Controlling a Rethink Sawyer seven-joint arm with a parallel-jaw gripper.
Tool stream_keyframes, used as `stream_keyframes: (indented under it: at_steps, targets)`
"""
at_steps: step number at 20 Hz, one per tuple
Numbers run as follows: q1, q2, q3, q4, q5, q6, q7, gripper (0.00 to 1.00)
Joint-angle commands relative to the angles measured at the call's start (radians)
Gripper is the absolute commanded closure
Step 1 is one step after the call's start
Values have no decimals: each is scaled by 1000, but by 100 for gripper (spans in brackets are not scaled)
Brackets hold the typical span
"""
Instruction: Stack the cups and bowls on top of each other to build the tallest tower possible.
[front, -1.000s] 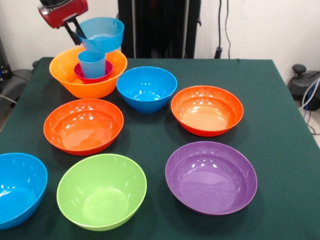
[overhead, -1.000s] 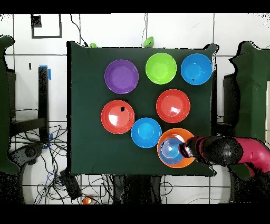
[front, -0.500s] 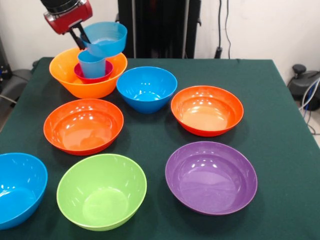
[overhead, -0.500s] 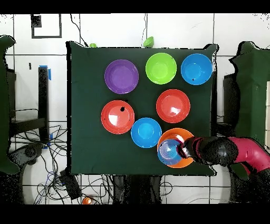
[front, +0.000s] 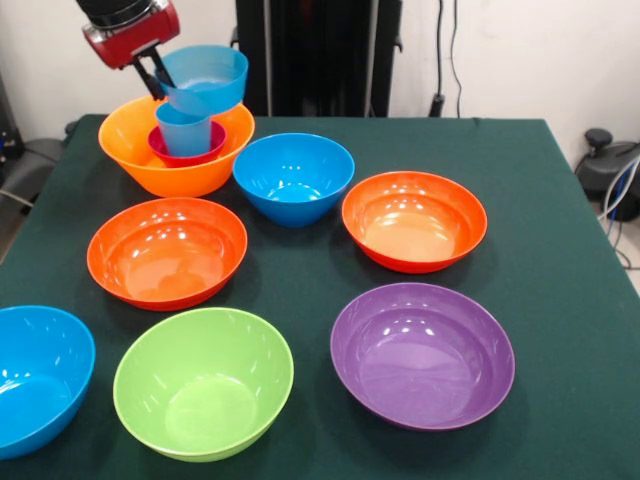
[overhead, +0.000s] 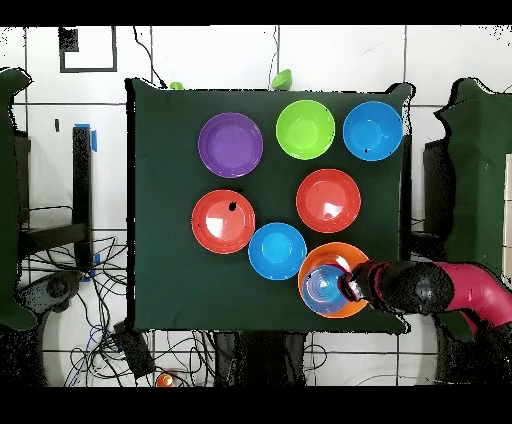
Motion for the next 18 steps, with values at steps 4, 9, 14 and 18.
stream_keyframes:
  at_steps: [4,9,14,18]
  targets:
    - [21,-20,25,-36,-51,110,-386,100]
    - [14,-8,19,-47,-60,111,-403,100]
    - [18,20,5,-54,-76,97,-406,100]
    - [12,26,-1,-68,-81,102,-433,100]
